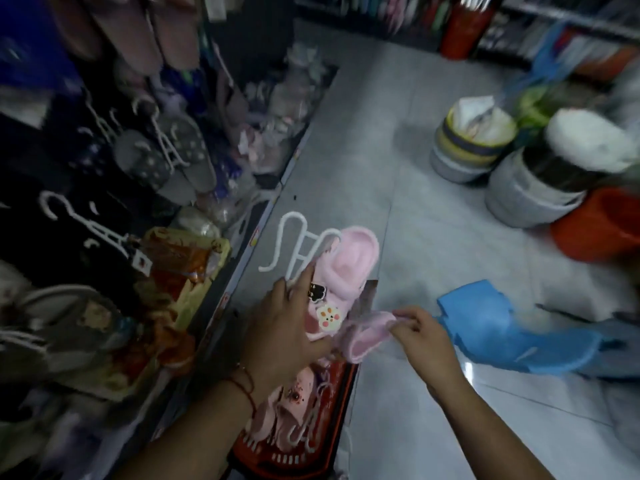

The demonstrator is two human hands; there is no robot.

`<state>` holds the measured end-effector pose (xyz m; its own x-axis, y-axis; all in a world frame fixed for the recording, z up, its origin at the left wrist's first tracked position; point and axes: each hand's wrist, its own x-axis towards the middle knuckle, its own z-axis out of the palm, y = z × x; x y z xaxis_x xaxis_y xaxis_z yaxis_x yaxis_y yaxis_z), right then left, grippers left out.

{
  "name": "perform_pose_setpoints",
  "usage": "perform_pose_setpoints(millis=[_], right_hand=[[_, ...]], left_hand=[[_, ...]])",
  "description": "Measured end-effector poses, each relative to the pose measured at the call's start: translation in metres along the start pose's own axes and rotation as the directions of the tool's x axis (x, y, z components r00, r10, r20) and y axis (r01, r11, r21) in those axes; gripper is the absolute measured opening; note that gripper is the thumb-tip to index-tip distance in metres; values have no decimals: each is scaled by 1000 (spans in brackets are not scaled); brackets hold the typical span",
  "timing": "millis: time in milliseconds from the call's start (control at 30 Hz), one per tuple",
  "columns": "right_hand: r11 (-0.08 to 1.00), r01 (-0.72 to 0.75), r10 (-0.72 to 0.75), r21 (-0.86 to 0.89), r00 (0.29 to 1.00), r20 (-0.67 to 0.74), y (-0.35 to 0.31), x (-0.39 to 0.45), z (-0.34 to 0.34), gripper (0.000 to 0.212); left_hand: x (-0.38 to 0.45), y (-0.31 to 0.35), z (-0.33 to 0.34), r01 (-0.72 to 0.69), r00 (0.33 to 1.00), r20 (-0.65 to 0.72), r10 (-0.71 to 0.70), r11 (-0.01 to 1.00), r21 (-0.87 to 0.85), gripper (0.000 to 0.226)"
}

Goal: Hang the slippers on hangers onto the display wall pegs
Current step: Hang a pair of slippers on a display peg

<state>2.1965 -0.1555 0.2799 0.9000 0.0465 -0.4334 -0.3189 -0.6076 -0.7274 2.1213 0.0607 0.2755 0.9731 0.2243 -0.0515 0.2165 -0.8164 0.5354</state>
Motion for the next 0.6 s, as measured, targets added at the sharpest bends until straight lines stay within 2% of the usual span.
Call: perform_pose_setpoints(millis=[133, 200, 267, 367, 400, 467, 500, 600], right_hand=[[975, 198, -184, 99, 974, -130, -83, -52, -64, 14], [946, 310, -297, 97, 946, -127, -126, -76, -85, 18], [921, 388, -388, -21, 915, -105, -160, -94, -97, 30], [818, 441, -483, -370, 875, -24, -198, -111, -112, 62], [783, 447, -493, -432, 870, 5, -208, -115, -118, 62], [727, 463, -513, -507, 857, 47, -226, -121, -132, 35], [711, 468, -514, -524, 855, 67, -234, -125, -139, 29], [712, 521, -548, -470, 831, 91, -245, -128, -159, 37]], left_hand=[[-9, 39, -63, -156, 986, -38, 162, 979, 129, 106], [-8, 54, -93, -214, 976, 0, 218, 960, 181, 106], [-4, 66, -119, -290, 954, 1, 299, 926, 240, 105], [6, 85, -153, -419, 898, 18, 440, 840, 345, 111], [10, 91, -165, -468, 868, 25, 497, 799, 376, 113], [17, 101, -188, -550, 802, 55, 595, 698, 459, 117], [19, 106, -199, -575, 776, 81, 625, 648, 500, 120], [18, 121, -227, -610, 727, 133, 674, 544, 577, 121]])
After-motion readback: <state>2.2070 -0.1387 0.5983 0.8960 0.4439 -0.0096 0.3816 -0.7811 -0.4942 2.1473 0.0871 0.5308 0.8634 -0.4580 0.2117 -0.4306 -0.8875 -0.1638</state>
